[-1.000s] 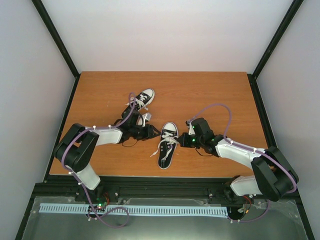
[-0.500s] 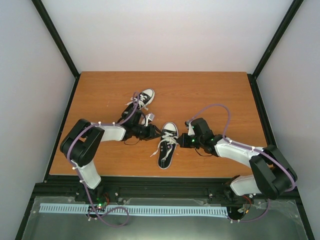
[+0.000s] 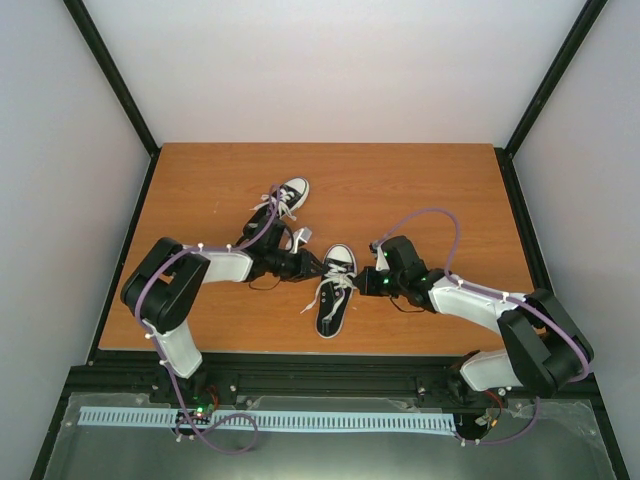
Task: Tie the shoes
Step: Tie the shoelace on the shoe.
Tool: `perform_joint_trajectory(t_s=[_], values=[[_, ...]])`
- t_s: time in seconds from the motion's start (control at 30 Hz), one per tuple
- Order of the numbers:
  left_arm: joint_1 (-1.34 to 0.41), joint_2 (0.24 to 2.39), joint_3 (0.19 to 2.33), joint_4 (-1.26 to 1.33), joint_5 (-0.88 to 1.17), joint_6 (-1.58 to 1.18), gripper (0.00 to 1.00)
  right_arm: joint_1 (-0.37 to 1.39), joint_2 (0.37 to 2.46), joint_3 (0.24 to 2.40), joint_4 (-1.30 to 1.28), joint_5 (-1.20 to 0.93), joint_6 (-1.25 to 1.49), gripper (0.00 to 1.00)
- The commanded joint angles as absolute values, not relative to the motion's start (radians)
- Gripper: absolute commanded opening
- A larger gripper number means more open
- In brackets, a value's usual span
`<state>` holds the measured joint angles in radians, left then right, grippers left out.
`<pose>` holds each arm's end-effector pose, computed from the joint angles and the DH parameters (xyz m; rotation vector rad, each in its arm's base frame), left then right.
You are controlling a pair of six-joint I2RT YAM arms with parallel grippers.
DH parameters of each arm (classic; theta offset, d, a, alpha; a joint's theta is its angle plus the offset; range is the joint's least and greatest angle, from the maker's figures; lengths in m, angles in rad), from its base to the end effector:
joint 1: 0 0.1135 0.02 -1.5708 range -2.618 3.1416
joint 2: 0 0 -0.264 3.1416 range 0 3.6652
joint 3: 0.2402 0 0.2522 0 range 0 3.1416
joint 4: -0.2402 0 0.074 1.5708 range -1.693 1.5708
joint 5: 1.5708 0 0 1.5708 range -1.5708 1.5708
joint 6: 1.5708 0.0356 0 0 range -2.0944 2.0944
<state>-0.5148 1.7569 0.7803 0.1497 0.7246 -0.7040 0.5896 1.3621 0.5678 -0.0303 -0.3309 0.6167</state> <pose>0.2703 -0.1800 0.1295 0.1367 2.6154 -1.3837 0.2037 0.1502 0.1600 -0.1323 2.5571 0.9187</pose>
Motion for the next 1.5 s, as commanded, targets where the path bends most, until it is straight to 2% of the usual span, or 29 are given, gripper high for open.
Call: perform_joint_trajectory(t_s=[0.0,0.1,0.17,0.73,1.17,1.2,1.23,1.33,1.4,1.47], values=[[-0.529,1.757,0.812,0.170,0.746,-0.690,0.15,0.583,1.366,0.605,-0.046,-0.324,0.600,0.03],[-0.529,1.746,0.801,0.169,0.730,-0.693,0.03,0.583,1.363,0.628,-0.069,-0.296,0.605,0.03],[-0.529,1.737,0.790,0.170,0.715,-0.696,0.01,0.582,1.359,0.641,-0.071,-0.276,0.613,0.03],[-0.506,1.677,0.674,0.157,0.577,-0.710,0.01,0.541,1.486,0.708,0.012,-0.183,0.735,0.03],[-0.486,1.654,0.644,0.129,0.568,-0.678,0.01,0.495,1.551,0.742,0.032,-0.231,0.715,0.03],[-0.486,1.653,0.650,0.126,0.577,-0.667,0.06,0.495,1.555,0.753,0.025,-0.241,0.702,0.03],[-0.486,1.645,0.658,0.115,0.572,-0.652,0.15,0.495,1.558,0.762,0.021,-0.251,0.690,0.03],[-0.486,1.579,0.679,0.050,0.498,-0.596,0.50,0.497,1.549,0.788,0.001,-0.274,0.654,0.03],[-0.486,1.515,0.693,0.019,0.443,-0.553,0.61,0.497,1.542,0.807,-0.011,-0.299,0.625,0.03],[-0.491,1.457,0.709,0.010,0.425,-0.510,0.68,0.500,1.551,0.838,-0.031,-0.321,0.586,0.03]])
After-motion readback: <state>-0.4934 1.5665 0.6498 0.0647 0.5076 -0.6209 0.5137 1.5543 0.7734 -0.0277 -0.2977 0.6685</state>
